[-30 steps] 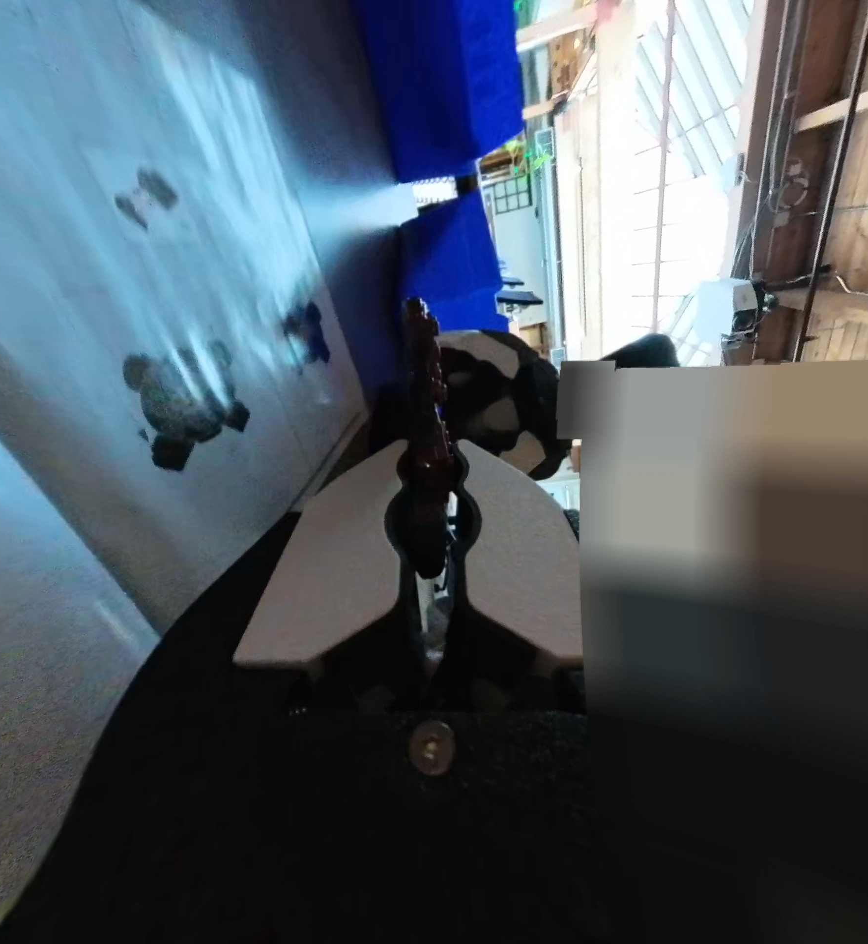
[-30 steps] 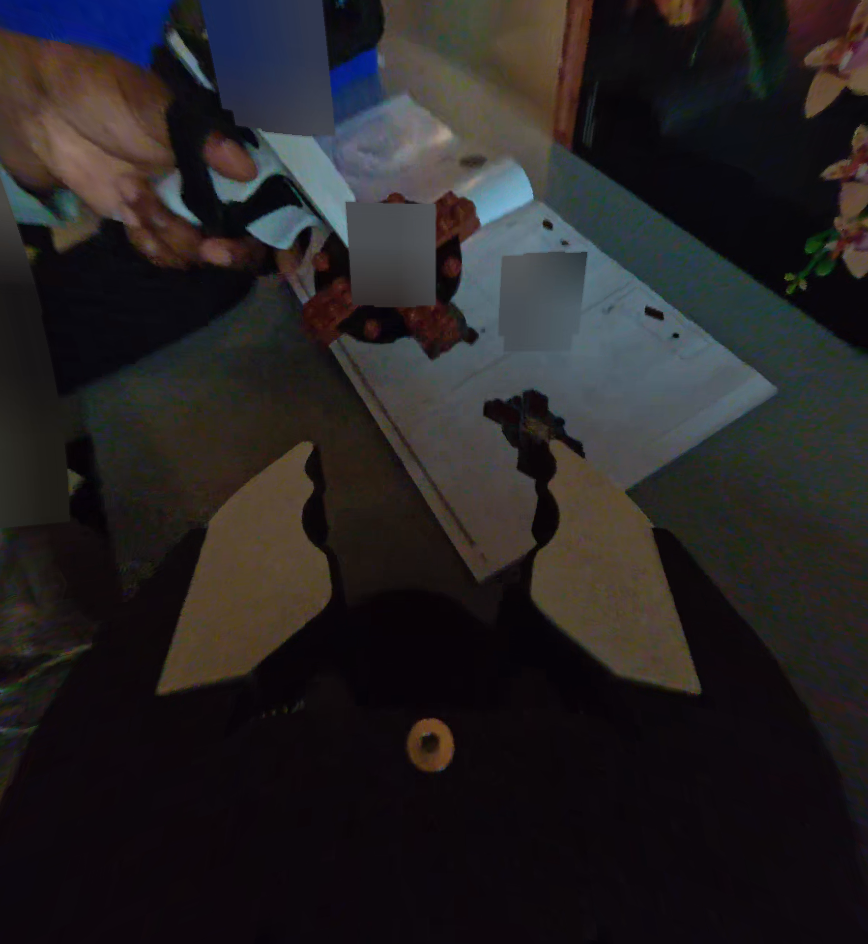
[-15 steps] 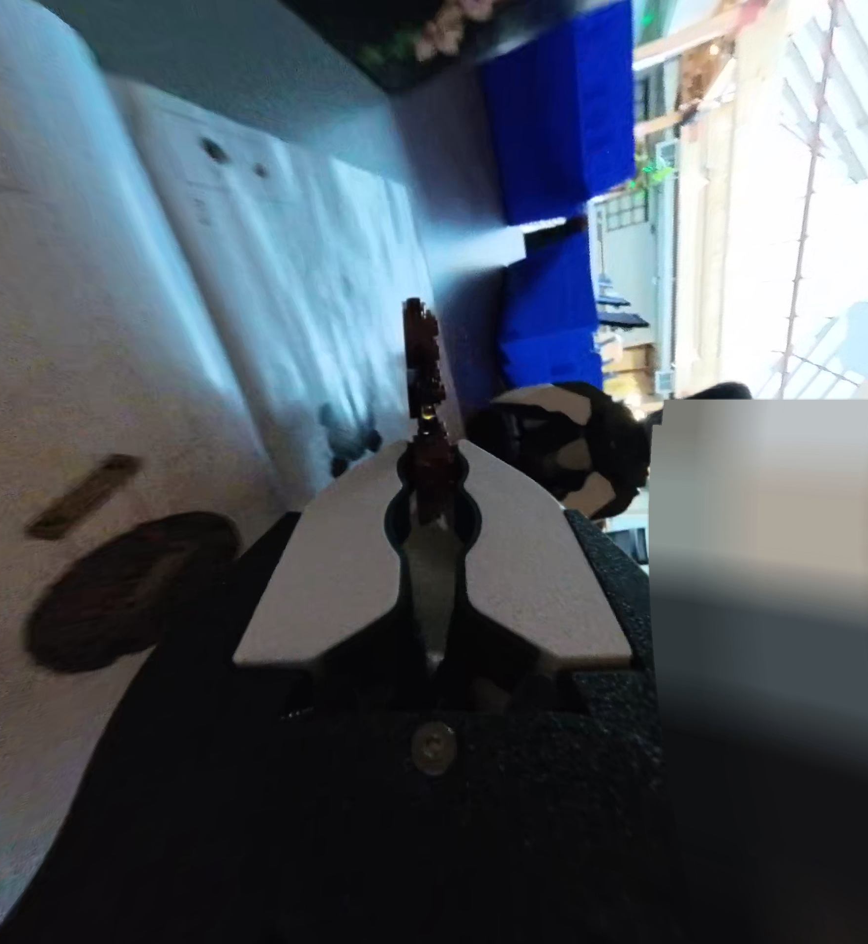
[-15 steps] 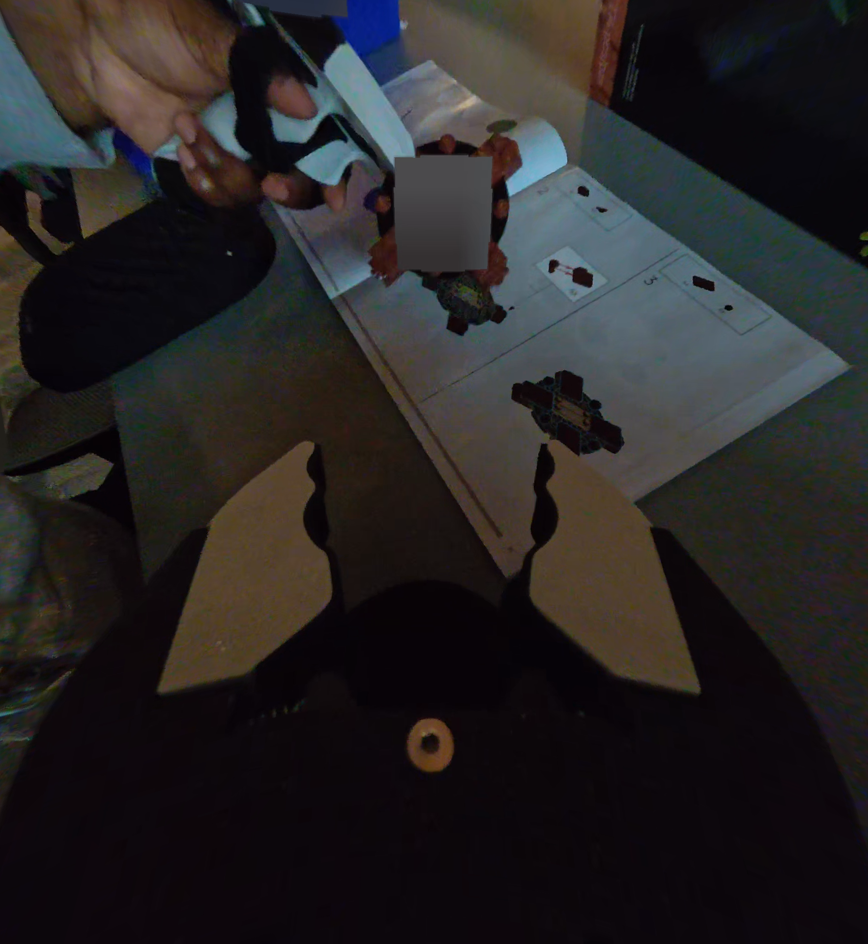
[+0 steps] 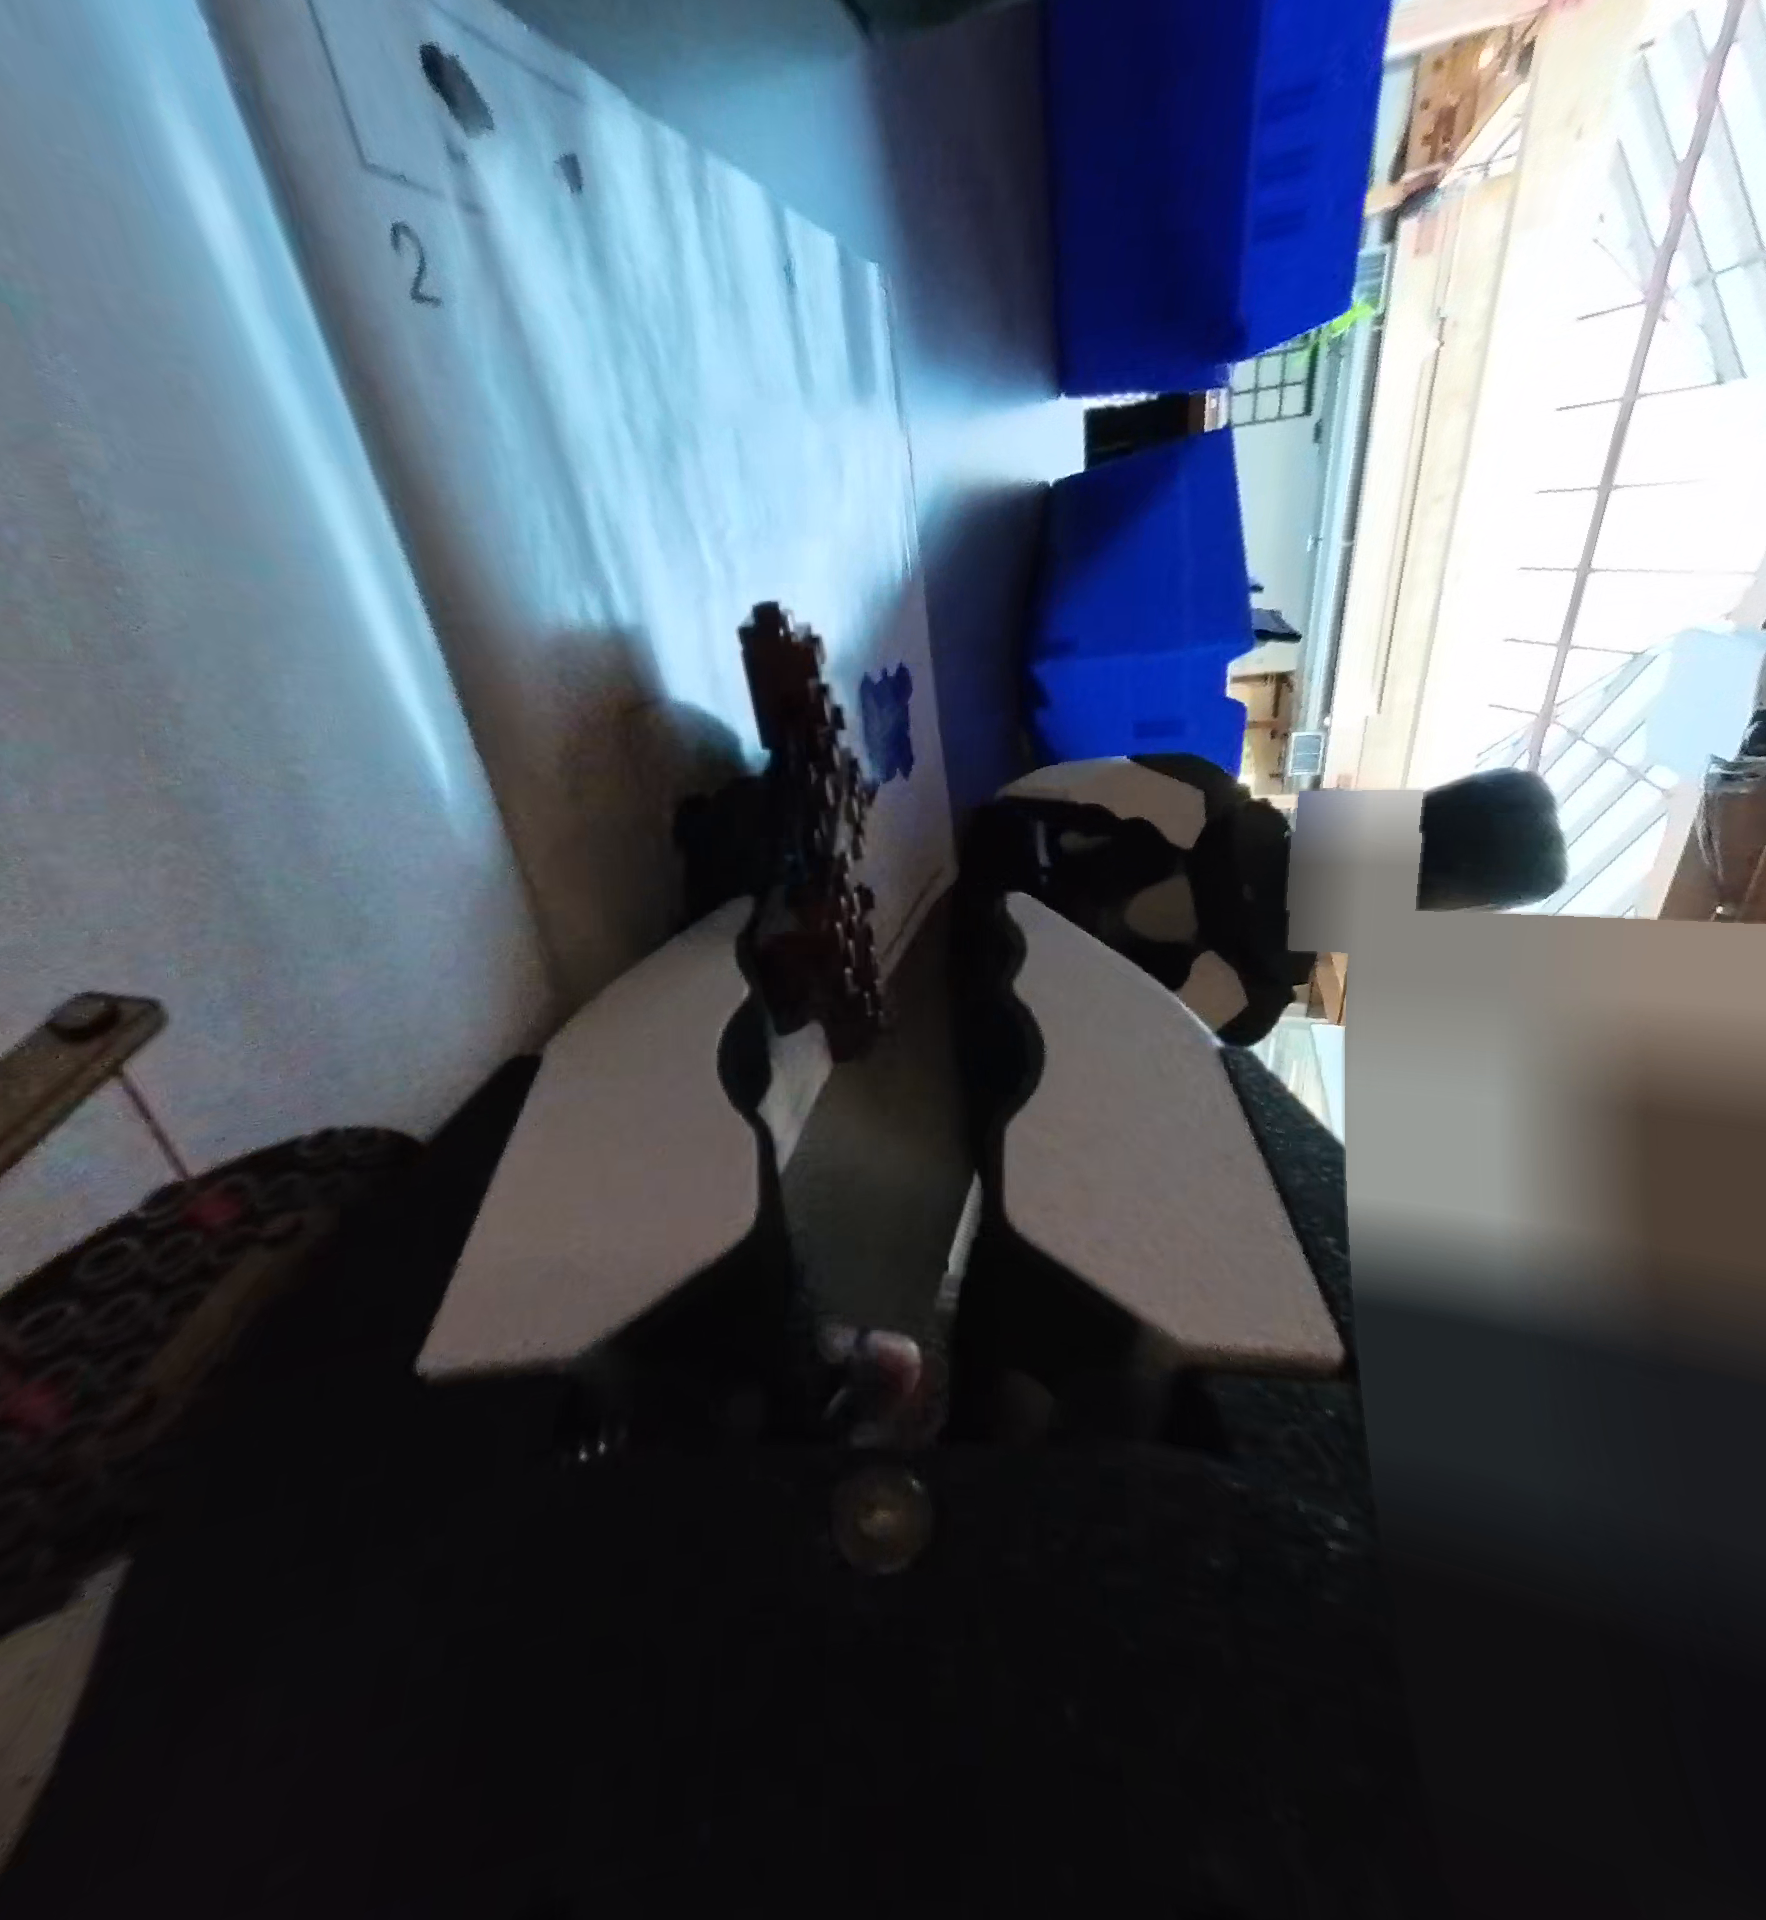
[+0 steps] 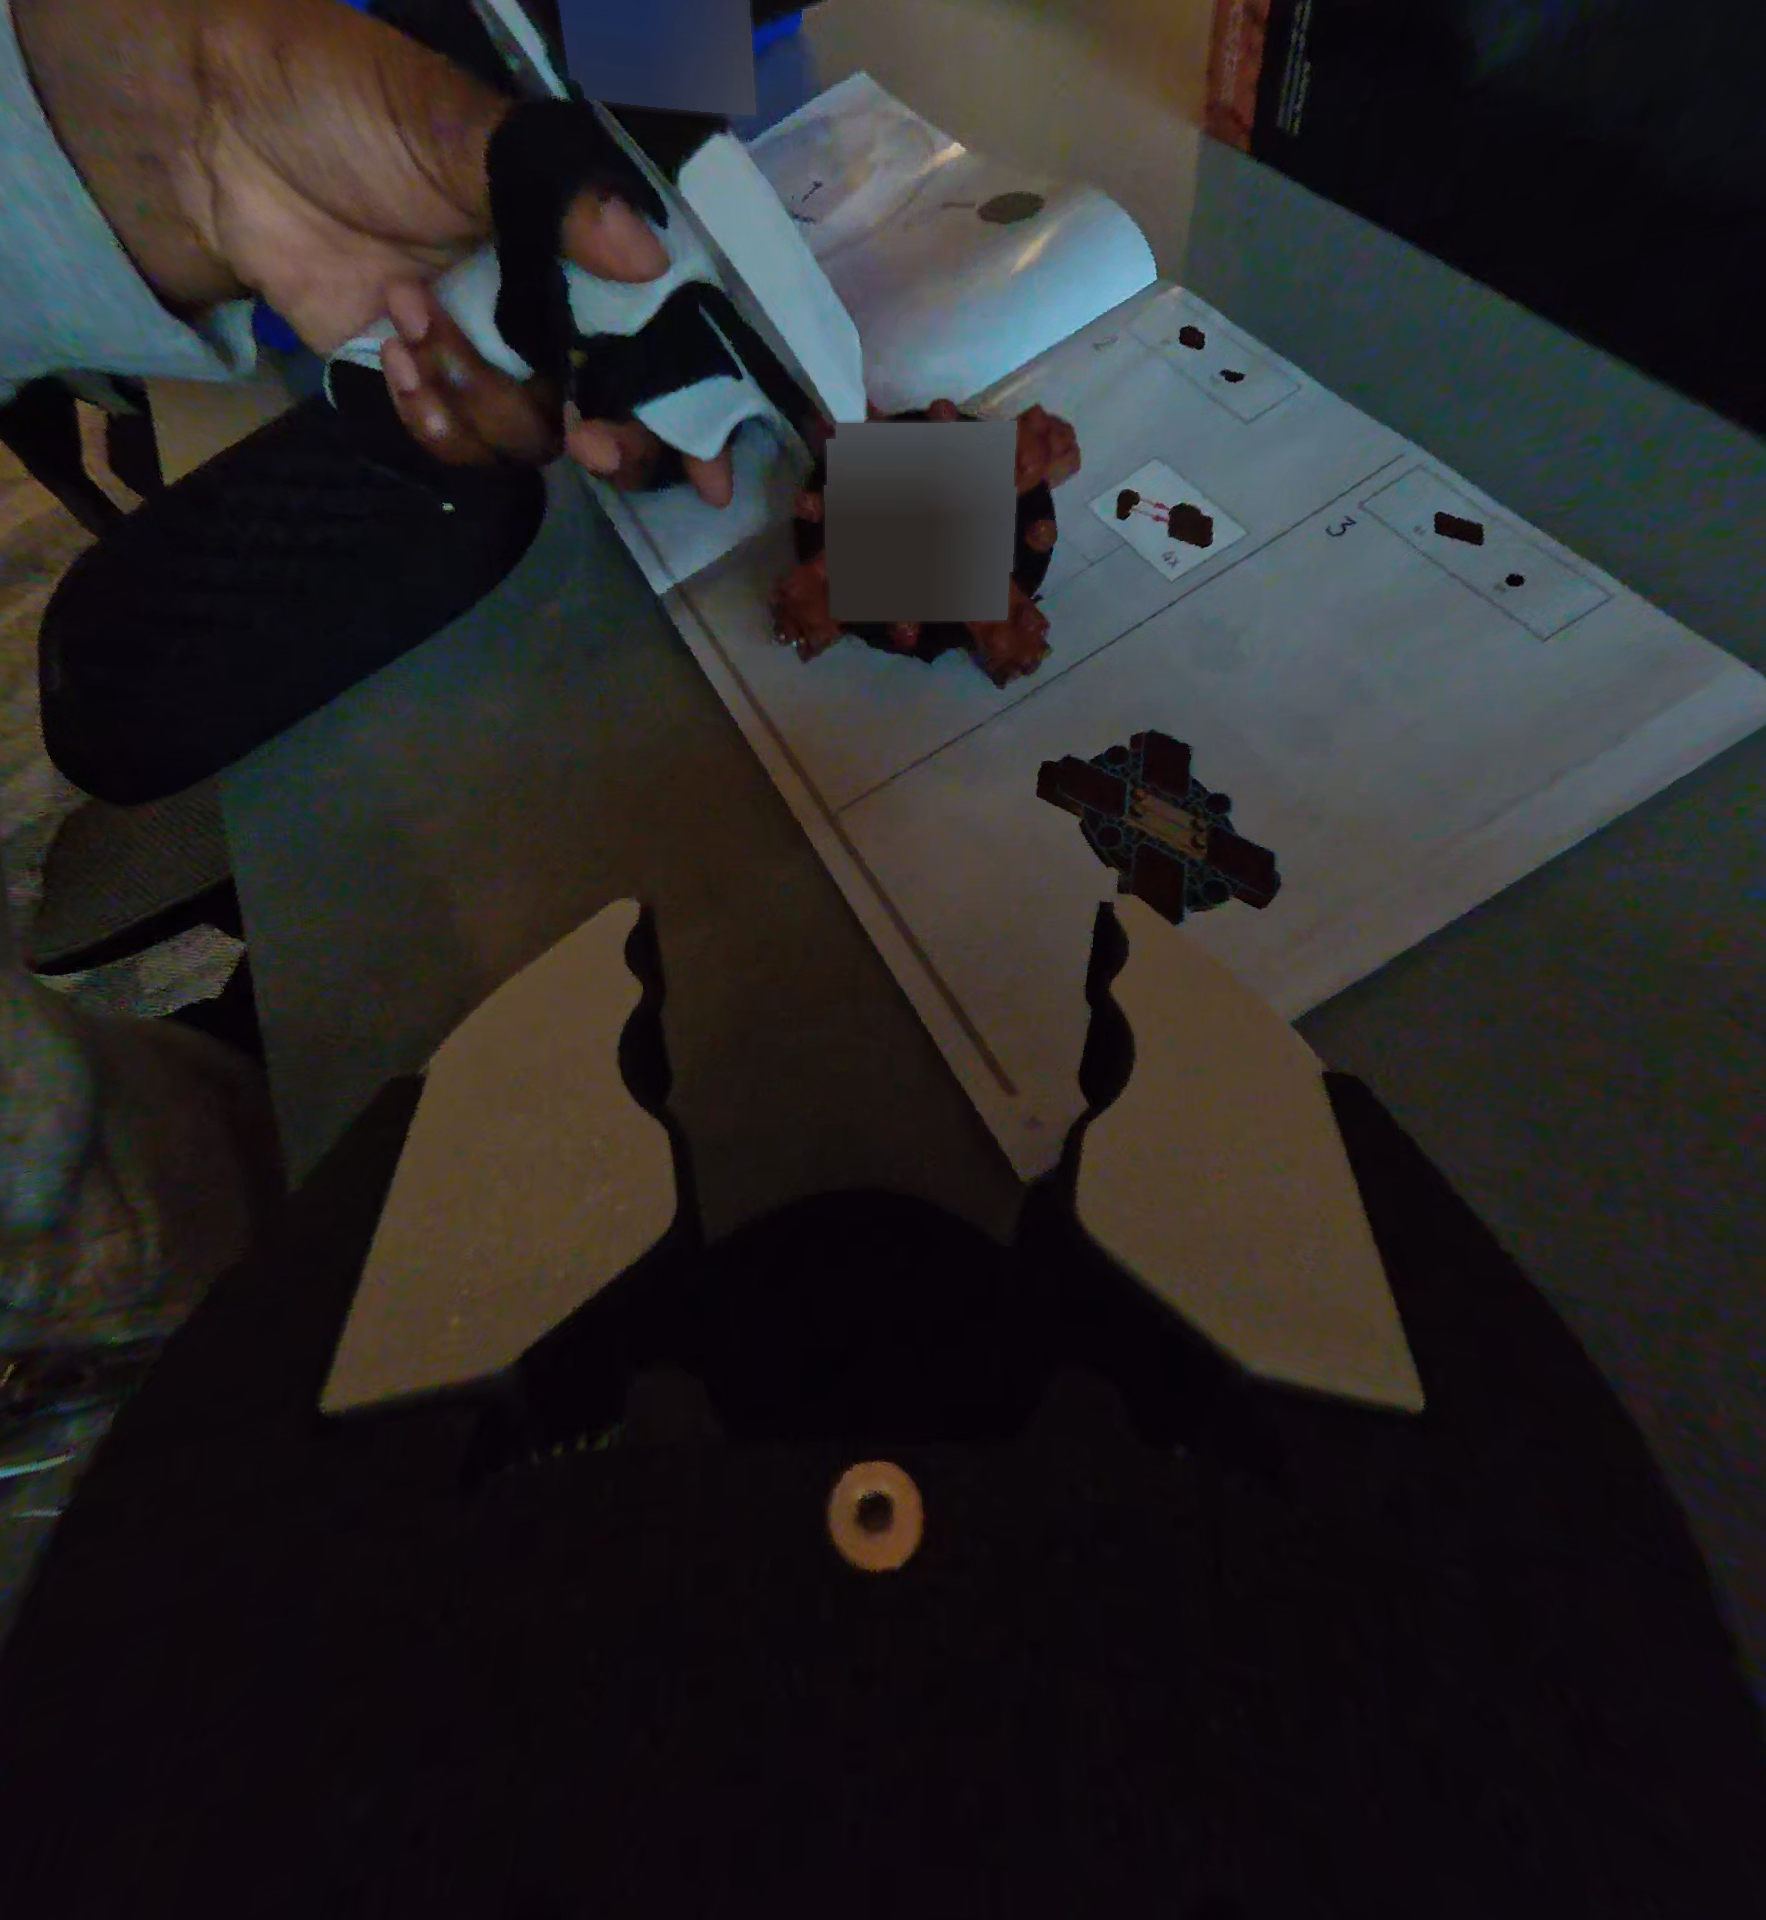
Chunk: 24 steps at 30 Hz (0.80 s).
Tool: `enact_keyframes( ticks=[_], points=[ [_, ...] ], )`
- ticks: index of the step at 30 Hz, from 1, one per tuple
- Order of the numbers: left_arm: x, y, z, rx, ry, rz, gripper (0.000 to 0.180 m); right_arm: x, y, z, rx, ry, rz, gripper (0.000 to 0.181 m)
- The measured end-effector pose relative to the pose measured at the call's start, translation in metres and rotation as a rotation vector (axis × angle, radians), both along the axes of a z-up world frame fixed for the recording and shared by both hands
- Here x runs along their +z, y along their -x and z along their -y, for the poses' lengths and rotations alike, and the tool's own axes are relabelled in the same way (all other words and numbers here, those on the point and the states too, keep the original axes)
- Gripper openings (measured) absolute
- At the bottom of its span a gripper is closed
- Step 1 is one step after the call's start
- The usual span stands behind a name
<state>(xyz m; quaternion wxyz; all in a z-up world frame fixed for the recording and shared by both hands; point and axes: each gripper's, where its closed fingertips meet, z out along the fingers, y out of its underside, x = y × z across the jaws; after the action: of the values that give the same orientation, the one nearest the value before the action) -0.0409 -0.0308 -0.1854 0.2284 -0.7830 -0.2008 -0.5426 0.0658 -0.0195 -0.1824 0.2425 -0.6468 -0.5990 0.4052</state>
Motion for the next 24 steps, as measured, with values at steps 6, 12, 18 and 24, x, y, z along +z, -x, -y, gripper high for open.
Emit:
enact_keyframes(
  ticks=[6,12,18,24],
  points=[
    [0.001,0.004,0.005,-0.007,-0.003,-0.043,0.048,0.0,0.0,-0.001,0.001,-0.001,-0.004,0.077],
    [0.008,0.004,0.006,-0.038,-0.045,-0.187,0.076,-0.001,-0.001,-0.006,-0.016,-0.036,0.015,0.08],
    [0.012,0.0,0.011,-0.076,-0.059,-0.253,0.093,-0.002,-0.004,-0.006,-0.022,-0.045,0.023,0.08],
    [0.013,-0.001,0.017,-0.192,-0.12,-0.493,0.125,0.0,-0.004,-0.006,-0.027,-0.058,0.021,0.08]
  ],
)
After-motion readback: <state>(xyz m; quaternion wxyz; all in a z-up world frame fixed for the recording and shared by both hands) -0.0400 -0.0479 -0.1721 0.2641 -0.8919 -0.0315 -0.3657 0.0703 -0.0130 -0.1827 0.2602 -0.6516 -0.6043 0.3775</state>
